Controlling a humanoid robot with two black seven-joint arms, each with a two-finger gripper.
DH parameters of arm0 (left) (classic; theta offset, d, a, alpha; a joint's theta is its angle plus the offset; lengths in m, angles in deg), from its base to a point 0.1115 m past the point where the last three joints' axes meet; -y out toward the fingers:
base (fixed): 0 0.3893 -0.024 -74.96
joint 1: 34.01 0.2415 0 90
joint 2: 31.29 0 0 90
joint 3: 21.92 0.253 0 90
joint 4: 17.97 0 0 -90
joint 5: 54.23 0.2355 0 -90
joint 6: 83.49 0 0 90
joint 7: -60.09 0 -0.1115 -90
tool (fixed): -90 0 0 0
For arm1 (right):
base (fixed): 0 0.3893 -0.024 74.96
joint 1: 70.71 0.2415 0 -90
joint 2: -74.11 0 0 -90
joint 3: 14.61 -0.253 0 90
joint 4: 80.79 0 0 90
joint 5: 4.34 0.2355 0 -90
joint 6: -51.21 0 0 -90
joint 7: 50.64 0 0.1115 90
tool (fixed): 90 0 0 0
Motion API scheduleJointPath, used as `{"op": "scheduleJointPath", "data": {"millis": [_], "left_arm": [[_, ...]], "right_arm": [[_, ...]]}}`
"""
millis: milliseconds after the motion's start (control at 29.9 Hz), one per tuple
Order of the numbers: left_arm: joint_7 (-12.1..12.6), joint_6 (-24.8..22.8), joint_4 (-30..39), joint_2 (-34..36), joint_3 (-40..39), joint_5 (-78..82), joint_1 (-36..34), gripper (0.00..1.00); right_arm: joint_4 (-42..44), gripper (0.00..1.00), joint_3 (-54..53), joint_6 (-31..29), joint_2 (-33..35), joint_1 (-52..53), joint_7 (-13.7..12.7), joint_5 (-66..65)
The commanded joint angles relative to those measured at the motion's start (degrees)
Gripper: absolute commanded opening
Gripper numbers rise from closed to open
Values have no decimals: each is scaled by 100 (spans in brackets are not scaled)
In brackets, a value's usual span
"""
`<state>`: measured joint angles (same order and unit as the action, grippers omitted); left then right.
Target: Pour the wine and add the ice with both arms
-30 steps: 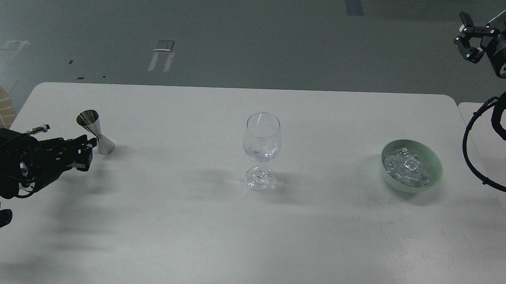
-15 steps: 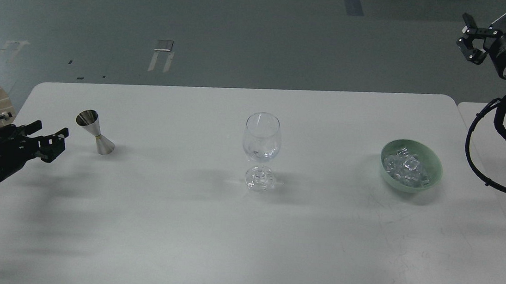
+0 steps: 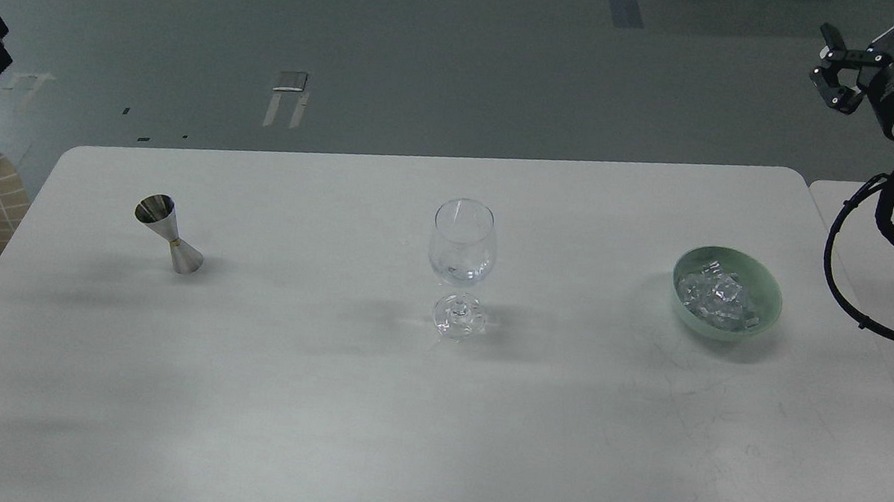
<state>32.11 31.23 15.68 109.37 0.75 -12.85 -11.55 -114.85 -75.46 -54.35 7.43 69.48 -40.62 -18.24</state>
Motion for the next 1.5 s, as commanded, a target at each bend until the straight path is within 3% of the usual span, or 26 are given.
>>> {"op": "scheduleJointPath", "data": {"millis": [0, 234, 301, 635, 769, 1036, 1270, 1371, 1471], "left_arm": [[-2, -1105, 19, -170, -647, -856, -408, 94], [-2, -4349, 168, -294, -3001, -2352, -322, 97], [-2, -4545, 186, -434, -3450, -2685, -94, 98], [-2, -4485, 177, -1462, -5446, -3575, 1146, 98], [-2, -4459, 177, -1752, -6168, -3584, 1506, 98], [-2, -4441, 230, -1885, -6187, -3567, 1569, 98], [-2, -4573, 283, -1885, -6178, -3558, 1604, 98], [-2, -4853, 292, -1902, -6213, -3584, 1665, 98], [-2, -4872, 292, -1955, -6222, -3584, 1665, 98]], "right_arm": [[-22, 100, 3, -1, -3, 18, 0, 1], [-610, 100, 47, -27, 401, -219, -35, -17], [-663, 100, 56, -62, 497, -228, -35, -52], [-681, 100, 477, -53, 1016, -246, -9, -992], [-672, 100, 1127, -36, 1297, -88, 27, -1991], [-822, 100, 2086, -36, 1711, 668, 53, -4332], [-1682, 100, 2604, -27, 2342, 1063, 202, -6281], [-2025, 100, 2693, -27, 2633, 1037, 211, -7274], [-2061, 100, 2754, -71, 2625, 1028, 211, -7417]]}}
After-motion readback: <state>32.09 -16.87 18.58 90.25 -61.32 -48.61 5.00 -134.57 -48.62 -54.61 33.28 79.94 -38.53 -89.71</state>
